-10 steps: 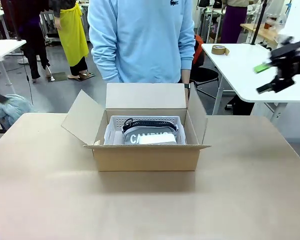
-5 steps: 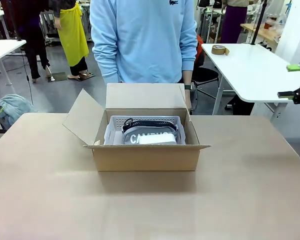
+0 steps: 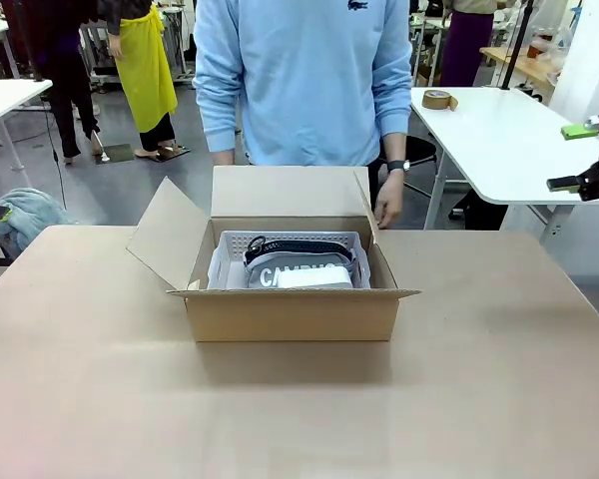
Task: Pack the gift set into the box.
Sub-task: Press and hold the closed box until the human finishes sealing it.
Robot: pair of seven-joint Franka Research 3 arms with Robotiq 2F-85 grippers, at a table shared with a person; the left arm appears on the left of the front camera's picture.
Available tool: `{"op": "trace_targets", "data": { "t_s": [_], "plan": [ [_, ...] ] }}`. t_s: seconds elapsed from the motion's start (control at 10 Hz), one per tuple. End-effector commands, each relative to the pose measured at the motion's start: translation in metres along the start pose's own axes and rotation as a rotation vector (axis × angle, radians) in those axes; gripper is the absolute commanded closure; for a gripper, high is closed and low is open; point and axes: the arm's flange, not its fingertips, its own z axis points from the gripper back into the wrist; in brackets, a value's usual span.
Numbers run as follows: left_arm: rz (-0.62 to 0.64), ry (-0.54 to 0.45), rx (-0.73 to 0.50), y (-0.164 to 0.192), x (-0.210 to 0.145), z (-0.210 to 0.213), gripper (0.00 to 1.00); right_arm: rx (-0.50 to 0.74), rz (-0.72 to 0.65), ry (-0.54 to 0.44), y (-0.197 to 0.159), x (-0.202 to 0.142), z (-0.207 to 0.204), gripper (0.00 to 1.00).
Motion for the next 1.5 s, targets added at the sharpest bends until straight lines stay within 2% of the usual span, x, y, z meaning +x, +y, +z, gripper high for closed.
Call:
{"op": "trace_targets", "data": {
  "t_s": [0.0,1.4],
  "plan": [
    [0.01,0.009,0.008,-0.0014,-0.0029,0.0019,0.0,-0.002,-0.005,0.004,0.001,0.0005,0.0022,0.0],
    [0.01,0.009,0.008,-0.0014,-0.0029,0.0019,0.0,-0.002,-0.005,0.004,0.001,0.0005,0.0022,0.0]
  ]
}}
